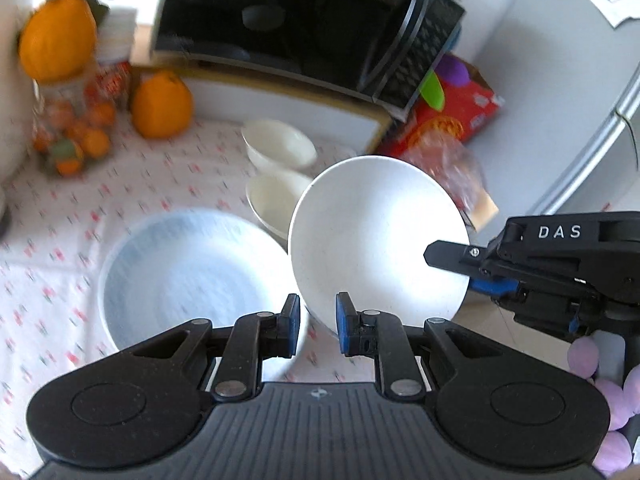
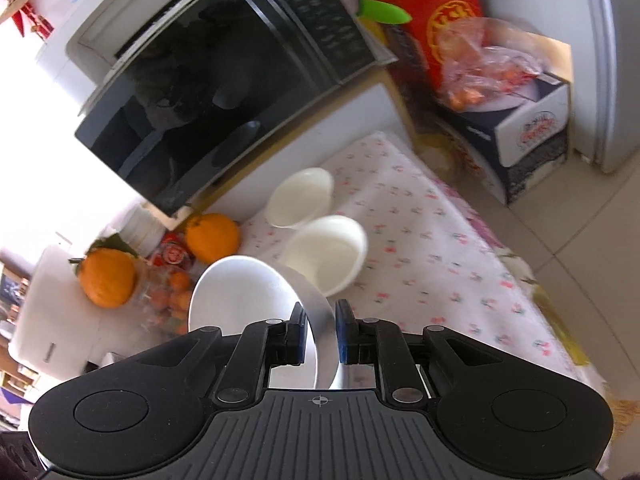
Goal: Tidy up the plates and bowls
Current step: 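Lift the white bowl and lower it onto the cloth beside the plate stack, then open both grippers to release the white bowl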
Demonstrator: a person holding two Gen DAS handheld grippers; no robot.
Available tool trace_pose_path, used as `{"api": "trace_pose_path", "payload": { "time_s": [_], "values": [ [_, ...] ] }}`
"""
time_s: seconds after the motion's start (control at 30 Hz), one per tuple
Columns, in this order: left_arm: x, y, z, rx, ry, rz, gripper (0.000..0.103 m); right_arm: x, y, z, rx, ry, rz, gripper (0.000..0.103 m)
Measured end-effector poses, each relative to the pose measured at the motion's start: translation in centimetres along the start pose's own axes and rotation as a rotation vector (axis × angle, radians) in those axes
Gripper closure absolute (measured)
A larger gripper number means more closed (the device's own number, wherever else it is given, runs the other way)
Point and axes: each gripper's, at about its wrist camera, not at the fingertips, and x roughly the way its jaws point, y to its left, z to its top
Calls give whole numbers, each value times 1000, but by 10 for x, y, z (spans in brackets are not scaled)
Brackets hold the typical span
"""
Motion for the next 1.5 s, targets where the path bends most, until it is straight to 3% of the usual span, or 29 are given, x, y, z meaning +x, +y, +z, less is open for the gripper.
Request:
{"api": "trace_pose_path", "payload": {
  "time_s": [0.27,0.53,1.03,1.33,1.47,1.5],
  "values": [
    [26,-3,-22,-8,102,-32,86,14,-46,-13,94,49,-50,87],
    [53,-13,-36,-34,198,-61,84,33,-61,-10,82,89,-146,88],
    [76,-19,-44,-8,275,-63,82,63,-91,-9,165,182,-194,85],
    [74,-22,-41,44,250,-49,73,67,-93,-8,171,191,-182,82],
    [71,-19,-42,59,253,-49,60,65,-94,-6,175,187,-168,72],
    [70,-18,-42,63,253,-49,56,64,-94,-6,172,185,-160,65]
  ]
}}
